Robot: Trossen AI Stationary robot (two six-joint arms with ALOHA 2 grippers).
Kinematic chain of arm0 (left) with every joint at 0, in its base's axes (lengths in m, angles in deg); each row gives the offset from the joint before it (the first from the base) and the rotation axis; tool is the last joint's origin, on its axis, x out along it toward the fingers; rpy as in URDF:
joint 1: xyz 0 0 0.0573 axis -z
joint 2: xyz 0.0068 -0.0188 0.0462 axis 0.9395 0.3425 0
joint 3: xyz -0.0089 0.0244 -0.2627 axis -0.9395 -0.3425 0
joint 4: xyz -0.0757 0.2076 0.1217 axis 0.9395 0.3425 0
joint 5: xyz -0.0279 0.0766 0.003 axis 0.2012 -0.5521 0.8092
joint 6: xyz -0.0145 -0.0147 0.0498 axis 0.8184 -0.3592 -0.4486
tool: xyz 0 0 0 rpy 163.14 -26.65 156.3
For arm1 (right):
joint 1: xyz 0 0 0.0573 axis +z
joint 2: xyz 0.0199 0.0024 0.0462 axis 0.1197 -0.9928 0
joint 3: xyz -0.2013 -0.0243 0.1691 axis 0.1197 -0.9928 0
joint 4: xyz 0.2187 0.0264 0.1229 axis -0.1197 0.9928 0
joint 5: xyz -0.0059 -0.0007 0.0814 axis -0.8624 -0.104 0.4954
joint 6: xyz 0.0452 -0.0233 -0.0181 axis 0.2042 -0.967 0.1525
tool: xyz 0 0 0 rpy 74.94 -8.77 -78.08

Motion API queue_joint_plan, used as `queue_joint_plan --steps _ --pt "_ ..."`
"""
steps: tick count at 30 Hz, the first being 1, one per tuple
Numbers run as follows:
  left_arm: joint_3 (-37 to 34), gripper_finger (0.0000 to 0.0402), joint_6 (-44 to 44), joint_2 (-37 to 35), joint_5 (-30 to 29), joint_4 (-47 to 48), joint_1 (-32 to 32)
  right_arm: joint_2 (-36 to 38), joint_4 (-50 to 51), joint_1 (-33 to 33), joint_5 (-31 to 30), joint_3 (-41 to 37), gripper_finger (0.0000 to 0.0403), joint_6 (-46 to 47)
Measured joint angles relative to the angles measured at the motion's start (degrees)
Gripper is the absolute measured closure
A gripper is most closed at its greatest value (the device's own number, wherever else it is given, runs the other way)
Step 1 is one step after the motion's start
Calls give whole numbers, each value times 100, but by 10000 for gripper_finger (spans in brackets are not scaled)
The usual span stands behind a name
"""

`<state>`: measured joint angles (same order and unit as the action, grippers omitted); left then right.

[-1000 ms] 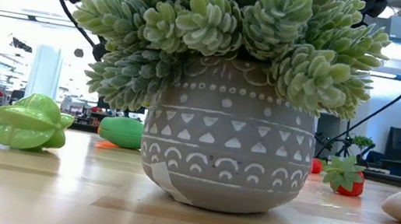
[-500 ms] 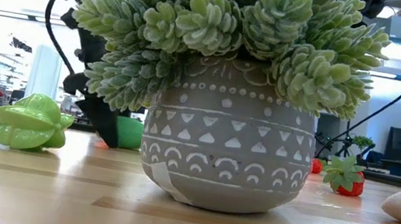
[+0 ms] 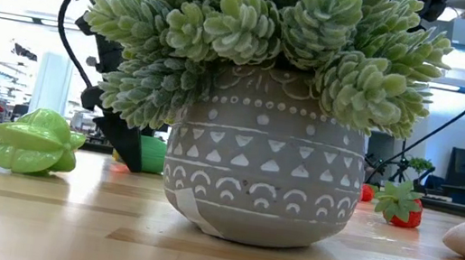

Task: Pick and placing Produce into tupperware
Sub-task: Put the top corn into the transparent bin

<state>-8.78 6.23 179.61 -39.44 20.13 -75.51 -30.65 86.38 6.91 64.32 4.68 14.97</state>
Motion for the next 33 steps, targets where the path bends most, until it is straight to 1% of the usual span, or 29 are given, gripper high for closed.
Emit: queue_joint_plan --steps 4,10,13,26,33 --pt "9 128 0 2 3 -23 0 0 0 0 2 0 270 1" --pt "15 153 1 4 25 -81 -2 0 0 0 4 0 269 1" --pt "17 159 8 4 27 -85 -2 0 0 0 4 0 269 1" --pt "20 160 164 -9 16 -83 -2 0 0 0 4 0 270 1" --pt "7 160 243 -337 42 -120 -2 0 0 0 2 0 269 1"
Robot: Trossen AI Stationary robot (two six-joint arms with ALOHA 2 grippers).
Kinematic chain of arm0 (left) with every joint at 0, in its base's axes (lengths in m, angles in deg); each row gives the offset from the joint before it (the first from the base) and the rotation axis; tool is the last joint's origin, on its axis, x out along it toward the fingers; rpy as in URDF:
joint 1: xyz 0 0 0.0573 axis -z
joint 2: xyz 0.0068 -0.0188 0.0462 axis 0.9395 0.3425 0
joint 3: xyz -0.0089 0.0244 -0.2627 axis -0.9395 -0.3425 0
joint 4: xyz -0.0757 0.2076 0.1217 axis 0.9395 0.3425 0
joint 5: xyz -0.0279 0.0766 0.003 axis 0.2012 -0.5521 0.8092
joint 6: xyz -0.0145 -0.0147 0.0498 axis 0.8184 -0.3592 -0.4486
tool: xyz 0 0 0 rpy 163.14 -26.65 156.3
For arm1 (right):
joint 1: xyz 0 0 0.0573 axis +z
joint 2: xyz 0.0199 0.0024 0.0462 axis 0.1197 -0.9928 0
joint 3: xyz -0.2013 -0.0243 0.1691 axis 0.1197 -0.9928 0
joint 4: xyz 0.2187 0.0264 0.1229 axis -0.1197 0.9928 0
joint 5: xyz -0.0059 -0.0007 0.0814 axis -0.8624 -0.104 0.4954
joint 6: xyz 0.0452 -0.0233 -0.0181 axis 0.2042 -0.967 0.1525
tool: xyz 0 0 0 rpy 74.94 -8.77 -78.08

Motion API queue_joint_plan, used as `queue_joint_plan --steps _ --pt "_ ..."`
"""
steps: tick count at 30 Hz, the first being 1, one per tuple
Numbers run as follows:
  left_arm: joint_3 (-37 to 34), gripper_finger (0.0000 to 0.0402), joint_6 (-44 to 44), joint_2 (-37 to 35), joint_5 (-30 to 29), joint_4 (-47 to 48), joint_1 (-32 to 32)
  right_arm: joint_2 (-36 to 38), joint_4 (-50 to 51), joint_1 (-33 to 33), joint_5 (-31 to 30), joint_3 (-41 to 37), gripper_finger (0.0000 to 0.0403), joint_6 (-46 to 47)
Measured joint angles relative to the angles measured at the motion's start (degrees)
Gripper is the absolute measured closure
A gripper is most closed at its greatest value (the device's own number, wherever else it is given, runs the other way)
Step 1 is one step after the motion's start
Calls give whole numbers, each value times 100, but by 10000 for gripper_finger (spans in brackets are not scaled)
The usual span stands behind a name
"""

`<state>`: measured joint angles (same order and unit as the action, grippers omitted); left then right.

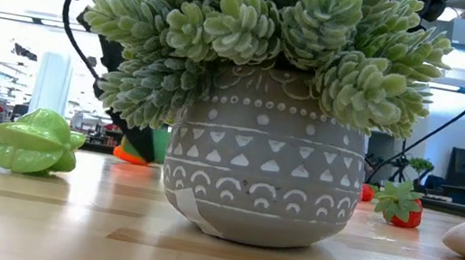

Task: Pick and placing Produce into tupperware
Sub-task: Put the top corn into the transparent bin

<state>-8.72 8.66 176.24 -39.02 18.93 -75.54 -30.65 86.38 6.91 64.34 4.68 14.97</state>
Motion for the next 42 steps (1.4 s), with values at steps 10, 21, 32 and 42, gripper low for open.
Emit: queue_joint_plan --steps 10,21,32,42 --pt "2 160 140 -743 -111 -320 -8 0 -2 0 0 0 270 0" --pt "9 160 10 -1403 -519 -1460 -470 0 -7 0 0 0 270 0" --pt "9 160 71 -1399 -323 -2077 -928 -2 -8 0 0 0 270 0" --pt "9 160 50 -1399 -237 -2805 -1375 -2 -9 -2 -60 0 270 0"
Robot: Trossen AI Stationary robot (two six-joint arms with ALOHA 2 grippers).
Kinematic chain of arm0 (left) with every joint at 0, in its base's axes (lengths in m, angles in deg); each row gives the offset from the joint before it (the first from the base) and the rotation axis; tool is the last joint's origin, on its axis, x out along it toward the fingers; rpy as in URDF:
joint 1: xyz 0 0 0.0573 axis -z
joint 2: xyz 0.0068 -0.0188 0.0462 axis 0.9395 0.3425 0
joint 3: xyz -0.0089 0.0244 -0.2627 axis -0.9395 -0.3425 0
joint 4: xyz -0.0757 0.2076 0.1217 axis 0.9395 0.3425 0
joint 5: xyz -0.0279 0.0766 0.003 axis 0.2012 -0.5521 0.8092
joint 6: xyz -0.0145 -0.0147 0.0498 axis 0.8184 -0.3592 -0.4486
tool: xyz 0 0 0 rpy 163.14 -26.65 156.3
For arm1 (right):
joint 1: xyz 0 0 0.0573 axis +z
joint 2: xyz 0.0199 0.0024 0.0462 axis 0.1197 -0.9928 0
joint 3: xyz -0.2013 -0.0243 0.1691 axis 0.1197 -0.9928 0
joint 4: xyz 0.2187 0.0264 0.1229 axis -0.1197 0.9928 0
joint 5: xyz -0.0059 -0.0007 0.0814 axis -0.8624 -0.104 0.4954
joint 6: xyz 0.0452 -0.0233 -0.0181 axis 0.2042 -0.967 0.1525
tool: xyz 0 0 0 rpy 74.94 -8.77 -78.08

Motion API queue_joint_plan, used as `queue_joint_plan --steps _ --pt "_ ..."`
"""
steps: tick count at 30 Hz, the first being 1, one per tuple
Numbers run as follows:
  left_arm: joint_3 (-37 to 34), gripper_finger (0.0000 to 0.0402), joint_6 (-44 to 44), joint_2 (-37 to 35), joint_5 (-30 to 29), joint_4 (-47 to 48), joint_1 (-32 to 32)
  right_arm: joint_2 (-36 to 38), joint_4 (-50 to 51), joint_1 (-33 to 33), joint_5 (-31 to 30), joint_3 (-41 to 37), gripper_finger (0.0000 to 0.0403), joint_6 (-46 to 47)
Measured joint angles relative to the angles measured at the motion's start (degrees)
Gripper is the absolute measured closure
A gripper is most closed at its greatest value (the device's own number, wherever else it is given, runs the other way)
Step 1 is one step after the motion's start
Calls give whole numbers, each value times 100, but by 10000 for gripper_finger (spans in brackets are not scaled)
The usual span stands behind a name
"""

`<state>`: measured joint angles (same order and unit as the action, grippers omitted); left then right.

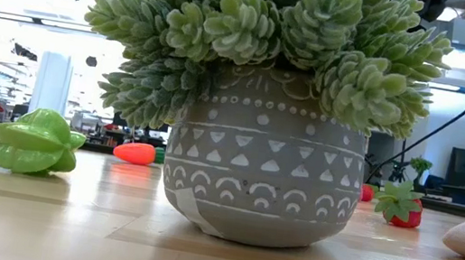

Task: Pick and placing Produce into tupperware
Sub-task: Put the top corn into the transparent bin

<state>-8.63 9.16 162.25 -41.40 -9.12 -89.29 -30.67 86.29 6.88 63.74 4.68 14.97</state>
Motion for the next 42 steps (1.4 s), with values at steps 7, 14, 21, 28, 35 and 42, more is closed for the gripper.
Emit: queue_joint_plan --steps 7,14,21,28,35,42 --pt "4 160 15 141 117 -428 -294 0 -27 0 -88 0 268 -1" --pt "308 160 275 972 443 -818 -384 0 -58 0 -194 0 270 0" --pt "1198 160 250 2061 715 -718 -541 0 -148 0 -194 2 269 2" --pt "2560 160 356 3002 969 708 -890 0 -192 1 -195 2 270 2" --pt "4057 160 674 3808 1225 2483 -1141 0 -193 2 -195 2 271 0" --pt "5144 160 710 4497 1355 3567 -1167 0 -180 2 -197 -25 269 0"
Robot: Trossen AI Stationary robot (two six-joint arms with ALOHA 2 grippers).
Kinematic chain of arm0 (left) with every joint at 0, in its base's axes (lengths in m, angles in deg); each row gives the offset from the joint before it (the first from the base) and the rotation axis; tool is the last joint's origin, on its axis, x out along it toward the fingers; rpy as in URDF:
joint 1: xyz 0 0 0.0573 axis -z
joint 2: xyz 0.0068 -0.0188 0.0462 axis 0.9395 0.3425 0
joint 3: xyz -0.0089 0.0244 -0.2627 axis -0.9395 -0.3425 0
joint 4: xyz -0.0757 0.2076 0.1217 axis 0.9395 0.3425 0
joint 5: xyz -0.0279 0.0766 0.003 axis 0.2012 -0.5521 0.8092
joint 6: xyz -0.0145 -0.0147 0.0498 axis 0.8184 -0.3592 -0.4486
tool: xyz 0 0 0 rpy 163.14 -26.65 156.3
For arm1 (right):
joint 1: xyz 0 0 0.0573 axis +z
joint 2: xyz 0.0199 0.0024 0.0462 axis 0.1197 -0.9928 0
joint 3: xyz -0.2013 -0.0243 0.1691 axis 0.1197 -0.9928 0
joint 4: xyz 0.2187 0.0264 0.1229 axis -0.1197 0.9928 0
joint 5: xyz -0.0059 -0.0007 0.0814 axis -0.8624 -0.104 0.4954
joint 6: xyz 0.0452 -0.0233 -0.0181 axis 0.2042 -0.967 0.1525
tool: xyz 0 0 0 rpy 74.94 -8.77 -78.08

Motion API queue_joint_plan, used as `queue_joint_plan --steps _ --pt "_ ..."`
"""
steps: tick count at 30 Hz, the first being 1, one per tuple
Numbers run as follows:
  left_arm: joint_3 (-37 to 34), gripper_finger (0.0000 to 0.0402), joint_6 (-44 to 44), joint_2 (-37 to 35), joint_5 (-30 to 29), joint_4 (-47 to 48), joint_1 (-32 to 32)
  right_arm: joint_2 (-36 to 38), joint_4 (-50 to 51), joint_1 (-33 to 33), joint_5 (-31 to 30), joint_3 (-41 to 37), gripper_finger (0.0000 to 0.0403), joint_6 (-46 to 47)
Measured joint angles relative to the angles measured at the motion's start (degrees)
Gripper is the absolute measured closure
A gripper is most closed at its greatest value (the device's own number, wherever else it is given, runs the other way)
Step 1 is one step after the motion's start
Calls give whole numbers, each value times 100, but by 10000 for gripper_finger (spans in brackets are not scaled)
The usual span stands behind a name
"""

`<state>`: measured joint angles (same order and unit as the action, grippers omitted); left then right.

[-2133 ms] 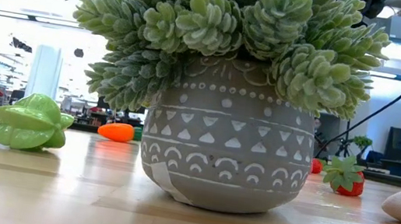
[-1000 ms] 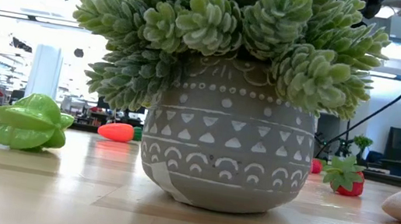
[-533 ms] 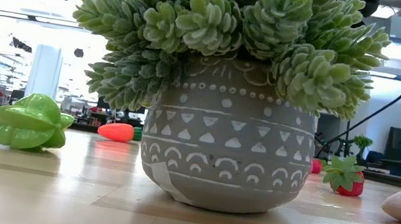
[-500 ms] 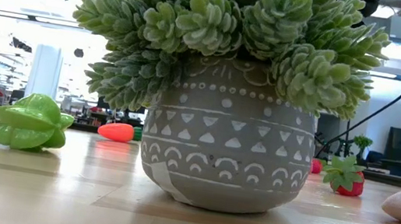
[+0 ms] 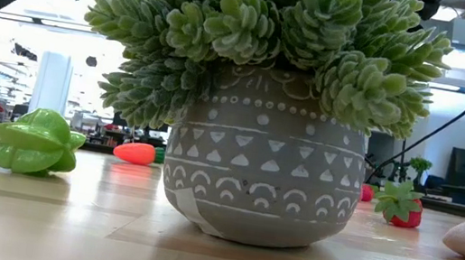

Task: Pick and placing Produce into tupperware
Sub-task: Put the top corn into the transparent bin, then put the top strawberry into the transparent bin

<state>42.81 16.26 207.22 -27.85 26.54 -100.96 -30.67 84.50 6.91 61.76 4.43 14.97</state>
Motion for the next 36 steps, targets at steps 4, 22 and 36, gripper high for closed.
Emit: queue_joint_plan --steps 4,22,36 --pt "207 160 -3 159 -5 186 0 0 -72 26 -3 -103 271 47" --pt "240 160 -273 181 -312 273 -26 0 -278 76 1 -314 269 170" --pt "240 125 -371 181 -144 344 -26 0 -277 76 2 -314 270 160"
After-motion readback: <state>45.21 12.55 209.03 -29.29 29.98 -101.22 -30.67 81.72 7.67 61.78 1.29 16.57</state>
